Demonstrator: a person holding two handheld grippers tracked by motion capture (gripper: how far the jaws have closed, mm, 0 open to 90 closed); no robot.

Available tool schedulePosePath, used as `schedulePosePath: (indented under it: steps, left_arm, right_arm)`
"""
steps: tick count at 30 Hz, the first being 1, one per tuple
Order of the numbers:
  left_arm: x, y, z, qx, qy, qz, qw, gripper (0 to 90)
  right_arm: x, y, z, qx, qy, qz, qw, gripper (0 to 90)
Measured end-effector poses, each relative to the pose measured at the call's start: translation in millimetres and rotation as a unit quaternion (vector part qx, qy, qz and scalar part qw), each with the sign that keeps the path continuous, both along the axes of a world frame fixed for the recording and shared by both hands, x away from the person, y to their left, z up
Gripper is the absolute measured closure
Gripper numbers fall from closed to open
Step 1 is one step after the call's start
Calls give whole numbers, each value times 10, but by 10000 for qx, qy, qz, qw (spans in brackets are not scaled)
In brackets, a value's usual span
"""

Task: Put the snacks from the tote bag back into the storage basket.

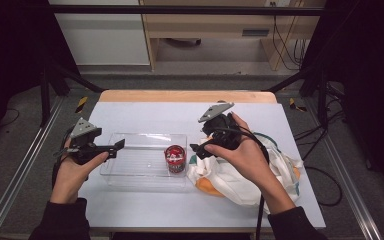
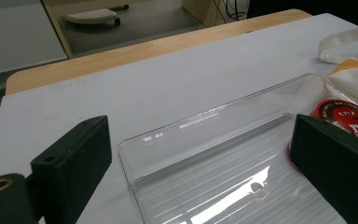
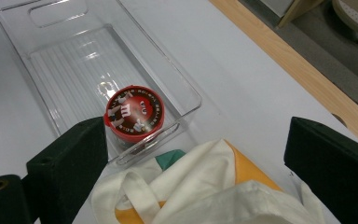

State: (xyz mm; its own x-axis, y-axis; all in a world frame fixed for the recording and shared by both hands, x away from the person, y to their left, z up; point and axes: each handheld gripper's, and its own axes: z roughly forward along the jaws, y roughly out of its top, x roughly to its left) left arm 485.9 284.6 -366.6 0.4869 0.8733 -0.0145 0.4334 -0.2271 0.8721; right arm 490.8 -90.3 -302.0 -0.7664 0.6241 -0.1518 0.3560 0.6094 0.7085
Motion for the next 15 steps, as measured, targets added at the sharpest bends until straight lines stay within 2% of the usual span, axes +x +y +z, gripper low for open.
schedulePosePath:
  steps: [8,15]
  left_arm:
    - [-3,24,6,-38,-29,16,10000,52]
    - [0,53,6,-75,-44,31,10000,49]
  right_arm:
    - [-43,-143,21,217,-134,-244,9994,64]
    - [-89,-366,34,341,-241,-546,9976,64]
